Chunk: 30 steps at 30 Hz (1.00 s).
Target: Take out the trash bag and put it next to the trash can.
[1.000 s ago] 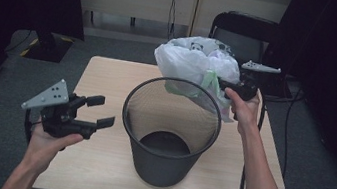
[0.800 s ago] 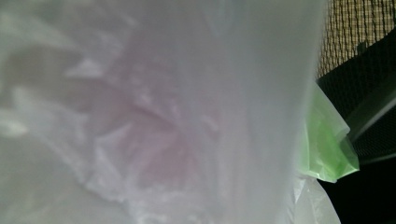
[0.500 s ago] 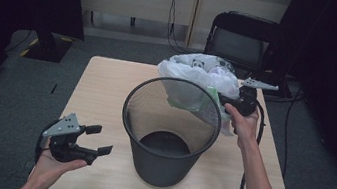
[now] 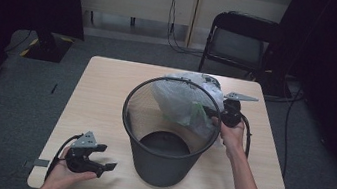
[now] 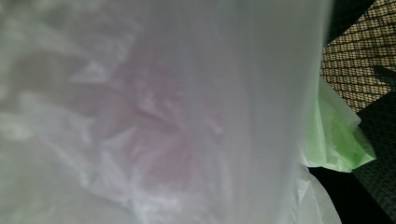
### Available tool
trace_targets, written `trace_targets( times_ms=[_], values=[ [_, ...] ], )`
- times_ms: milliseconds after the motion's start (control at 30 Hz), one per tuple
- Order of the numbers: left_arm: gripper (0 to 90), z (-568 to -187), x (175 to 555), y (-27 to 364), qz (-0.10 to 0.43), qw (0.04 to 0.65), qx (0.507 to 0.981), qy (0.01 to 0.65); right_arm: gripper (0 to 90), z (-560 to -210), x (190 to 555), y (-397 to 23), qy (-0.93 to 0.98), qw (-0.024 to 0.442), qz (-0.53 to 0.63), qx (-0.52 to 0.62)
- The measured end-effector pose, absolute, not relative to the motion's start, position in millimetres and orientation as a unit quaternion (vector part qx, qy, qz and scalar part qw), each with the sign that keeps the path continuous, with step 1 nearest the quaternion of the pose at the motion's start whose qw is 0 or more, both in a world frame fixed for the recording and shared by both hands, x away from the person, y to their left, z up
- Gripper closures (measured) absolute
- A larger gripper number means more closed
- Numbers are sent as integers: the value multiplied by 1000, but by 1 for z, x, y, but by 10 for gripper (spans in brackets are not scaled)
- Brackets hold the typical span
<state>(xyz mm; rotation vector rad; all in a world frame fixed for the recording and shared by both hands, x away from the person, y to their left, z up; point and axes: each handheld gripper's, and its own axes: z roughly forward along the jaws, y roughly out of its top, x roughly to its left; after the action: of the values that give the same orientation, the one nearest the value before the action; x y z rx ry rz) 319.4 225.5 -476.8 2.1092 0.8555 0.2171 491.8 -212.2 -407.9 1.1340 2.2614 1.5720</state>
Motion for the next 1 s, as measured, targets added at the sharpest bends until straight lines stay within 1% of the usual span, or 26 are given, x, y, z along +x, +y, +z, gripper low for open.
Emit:
trace_targets(
  times_ms=[67,167,300,333,400,467,533,600,667,767,1000],
  values=[
    [206,-485,322,223,66,396,852,336,742,-411,495,-208,759,84,521,380],
    [218,-489,323,221,77,382,856,340,642,-413,498,-201,764,88,517,376],
    [208,-492,325,219,97,369,859,342,559,-420,509,-191,765,81,510,385],
    [207,-493,325,218,101,369,858,344,515,-421,512,-189,765,78,508,388],
    [208,-494,326,217,113,366,856,347,389,-421,519,-184,762,72,507,396],
    [206,-496,326,215,137,355,861,338,313,-418,525,-178,763,64,509,395],
    [159,-497,326,213,140,359,857,343,233,-416,527,-174,758,61,516,395],
    [146,-498,325,213,144,363,853,345,178,-415,528,-172,753,60,518,401],
    [142,-500,324,213,145,368,851,345,155,-411,525,-173,749,61,524,401],
    [136,-501,324,214,148,375,848,345,155,-402,521,-179,744,60,537,394],
    [134,-501,324,213,149,373,848,346,152,-380,511,-193,733,77,553,388]
  ],
)
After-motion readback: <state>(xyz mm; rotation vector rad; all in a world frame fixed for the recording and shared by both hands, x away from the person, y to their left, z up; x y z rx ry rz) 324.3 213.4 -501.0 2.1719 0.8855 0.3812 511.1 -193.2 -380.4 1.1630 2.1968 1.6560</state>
